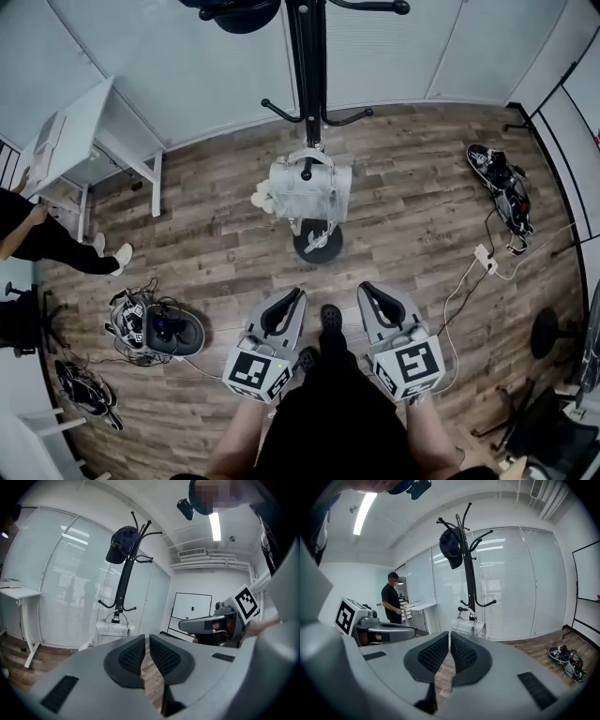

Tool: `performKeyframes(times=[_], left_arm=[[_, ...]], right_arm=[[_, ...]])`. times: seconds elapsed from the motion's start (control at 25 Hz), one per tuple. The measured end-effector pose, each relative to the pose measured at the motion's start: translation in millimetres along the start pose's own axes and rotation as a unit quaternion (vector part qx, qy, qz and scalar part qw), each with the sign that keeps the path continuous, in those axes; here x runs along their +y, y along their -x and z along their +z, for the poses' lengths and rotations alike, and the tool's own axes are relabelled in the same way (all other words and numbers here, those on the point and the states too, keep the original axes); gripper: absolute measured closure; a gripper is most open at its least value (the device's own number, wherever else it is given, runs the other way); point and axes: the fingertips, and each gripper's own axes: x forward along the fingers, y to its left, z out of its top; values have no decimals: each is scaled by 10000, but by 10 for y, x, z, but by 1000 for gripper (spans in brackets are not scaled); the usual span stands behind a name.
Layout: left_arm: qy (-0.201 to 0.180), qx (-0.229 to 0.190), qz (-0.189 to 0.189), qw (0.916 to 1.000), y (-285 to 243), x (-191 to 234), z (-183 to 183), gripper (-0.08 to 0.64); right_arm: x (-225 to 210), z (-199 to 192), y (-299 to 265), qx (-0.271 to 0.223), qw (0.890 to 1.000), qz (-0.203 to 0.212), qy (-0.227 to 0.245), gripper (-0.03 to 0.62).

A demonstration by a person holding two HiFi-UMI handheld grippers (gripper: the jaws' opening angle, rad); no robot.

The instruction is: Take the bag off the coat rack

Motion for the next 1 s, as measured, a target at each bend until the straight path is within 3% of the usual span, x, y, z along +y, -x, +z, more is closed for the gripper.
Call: performKeyframes(times=[0.12,0.24,0.48,0.72,1.0], left_arm=[[-61,171,32,9998,-198,58,-35,538],[-206,483,-43,9986,-366,81,-103,465],[-181,632,180,9977,-462,194,-179,433],[40,739,302,9968,-575,292,-330,410],[142,803,414,9958,-718,538,-465,361]], right_arm=[[-189,26,-152,9,10000,90,-3,560],[-335,16,-344,41,9997,233,-10,558],[-358,-144,-630,242,9982,547,-92,552],[-390,-325,-838,526,9960,721,-92,480],[-522,-596,-1067,781,9949,501,-407,400]])
